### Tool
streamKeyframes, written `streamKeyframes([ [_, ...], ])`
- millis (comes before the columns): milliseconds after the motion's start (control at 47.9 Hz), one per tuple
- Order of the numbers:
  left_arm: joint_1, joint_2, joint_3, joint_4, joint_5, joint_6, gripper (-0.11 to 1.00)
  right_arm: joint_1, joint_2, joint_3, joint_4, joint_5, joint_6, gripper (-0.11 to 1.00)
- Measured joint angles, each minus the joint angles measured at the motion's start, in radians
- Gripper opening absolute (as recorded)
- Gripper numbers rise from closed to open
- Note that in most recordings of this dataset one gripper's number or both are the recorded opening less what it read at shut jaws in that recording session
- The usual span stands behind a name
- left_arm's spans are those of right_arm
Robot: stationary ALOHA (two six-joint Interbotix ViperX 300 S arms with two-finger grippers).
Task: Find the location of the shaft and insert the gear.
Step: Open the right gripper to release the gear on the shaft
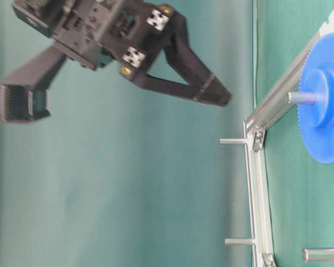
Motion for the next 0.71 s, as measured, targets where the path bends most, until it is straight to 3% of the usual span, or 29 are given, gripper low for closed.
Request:
streamKeyframes([
  [710,0.000,-0.003,0.000,0.000,0.009,0.000,0.97,0.002,-0.423,0.328,-0.008,-0.308,-0.006,0.86],
])
